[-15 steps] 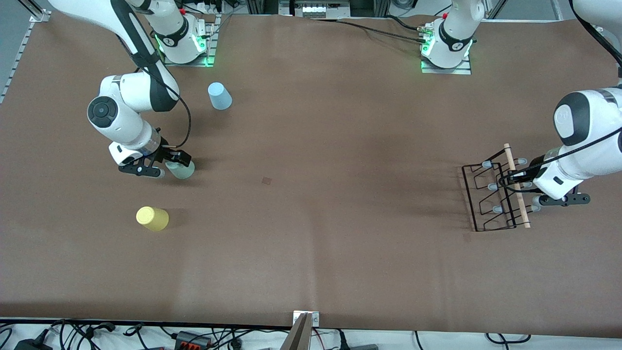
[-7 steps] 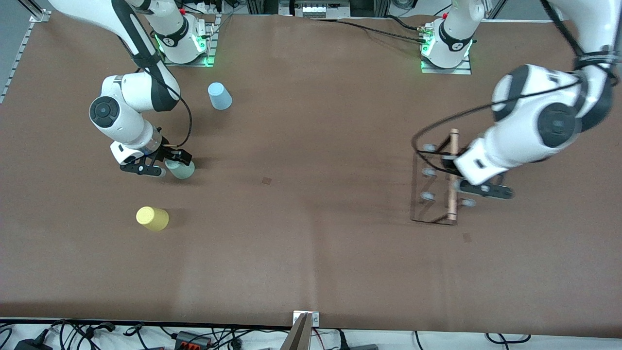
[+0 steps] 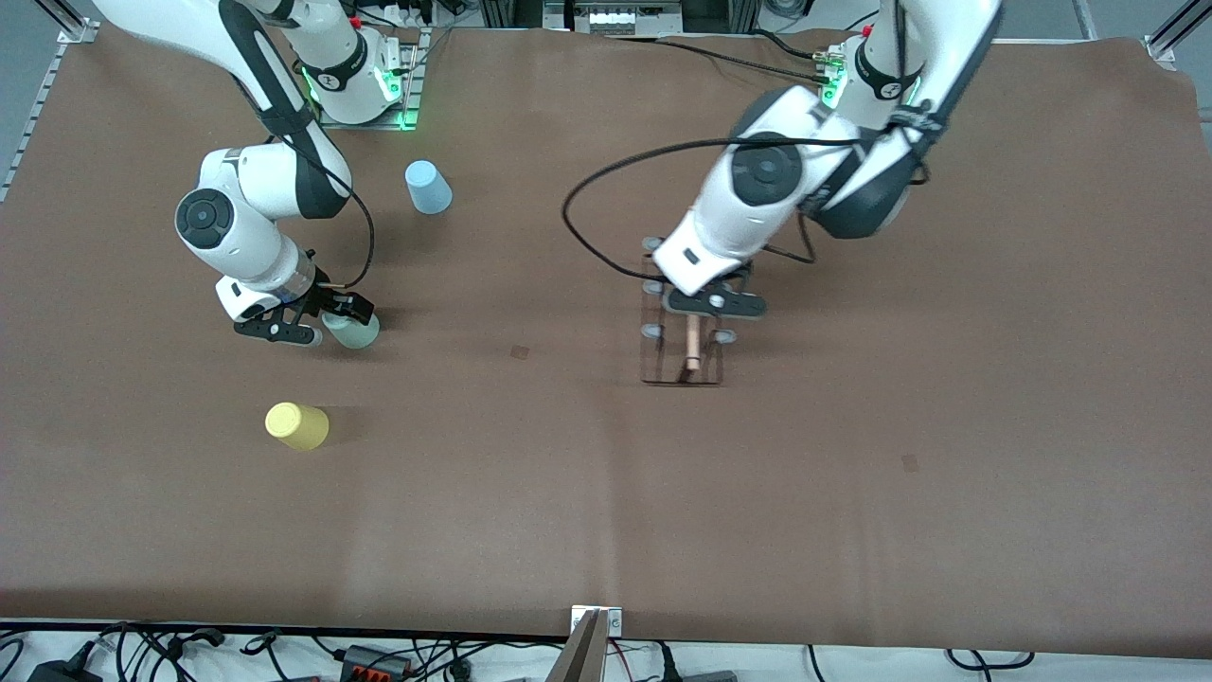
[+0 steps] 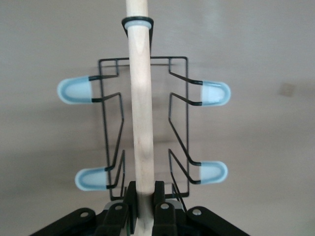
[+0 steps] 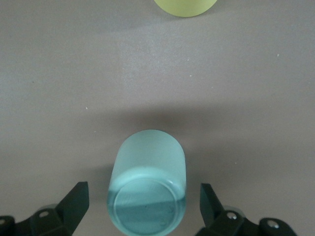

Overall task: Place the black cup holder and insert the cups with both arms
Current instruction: 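Drag the rack to mid-table with the left gripper while the right gripper lifts the cup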

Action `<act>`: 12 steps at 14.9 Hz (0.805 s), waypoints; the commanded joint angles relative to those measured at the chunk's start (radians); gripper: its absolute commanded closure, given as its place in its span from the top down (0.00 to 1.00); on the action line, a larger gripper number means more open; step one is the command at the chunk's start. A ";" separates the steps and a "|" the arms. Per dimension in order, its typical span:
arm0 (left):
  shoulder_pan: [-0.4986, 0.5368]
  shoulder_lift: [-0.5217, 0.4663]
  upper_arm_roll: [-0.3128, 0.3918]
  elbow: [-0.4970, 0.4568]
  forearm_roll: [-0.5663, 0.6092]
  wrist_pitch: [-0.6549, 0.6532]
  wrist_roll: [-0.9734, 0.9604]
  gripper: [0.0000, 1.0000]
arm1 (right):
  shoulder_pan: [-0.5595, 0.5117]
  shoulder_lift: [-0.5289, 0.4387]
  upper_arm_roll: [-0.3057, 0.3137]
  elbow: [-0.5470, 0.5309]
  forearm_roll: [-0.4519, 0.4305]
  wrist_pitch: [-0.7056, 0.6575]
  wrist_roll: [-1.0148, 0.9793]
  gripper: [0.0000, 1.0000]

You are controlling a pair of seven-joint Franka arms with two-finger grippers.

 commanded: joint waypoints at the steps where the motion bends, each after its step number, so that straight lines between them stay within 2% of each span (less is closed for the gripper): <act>1: -0.070 0.085 0.007 0.099 0.019 0.025 -0.111 0.01 | -0.013 -0.001 0.005 -0.015 0.009 0.030 -0.013 0.97; 2: -0.084 0.103 0.008 0.115 0.020 0.025 -0.119 0.01 | -0.013 -0.001 0.005 -0.015 0.009 0.030 -0.013 0.89; 4: -0.096 0.116 0.010 0.115 0.022 0.027 -0.121 0.01 | -0.013 0.002 0.005 -0.015 0.011 0.033 -0.011 0.79; 5: -0.098 0.119 0.009 0.115 0.023 0.027 -0.121 0.02 | -0.013 0.002 0.005 -0.015 0.011 0.033 -0.008 0.78; 7: -0.108 0.125 0.010 0.113 0.026 0.025 -0.119 0.12 | -0.011 0.004 0.005 -0.015 0.011 0.033 -0.005 0.77; 9: -0.113 0.125 0.007 0.115 0.072 0.025 -0.121 0.12 | -0.010 0.004 0.007 -0.015 0.011 0.033 -0.001 0.62; 10: -0.113 0.125 0.007 0.113 0.072 0.022 -0.121 0.14 | -0.010 0.002 0.007 -0.013 0.011 0.032 0.001 0.50; 11: -0.115 0.125 0.007 0.113 0.074 0.022 -0.121 0.48 | -0.010 0.002 0.007 -0.011 0.011 0.029 0.003 0.39; 12: -0.115 0.125 0.008 0.110 0.078 0.022 -0.119 0.99 | -0.010 -0.002 0.007 -0.007 0.011 0.024 0.001 0.31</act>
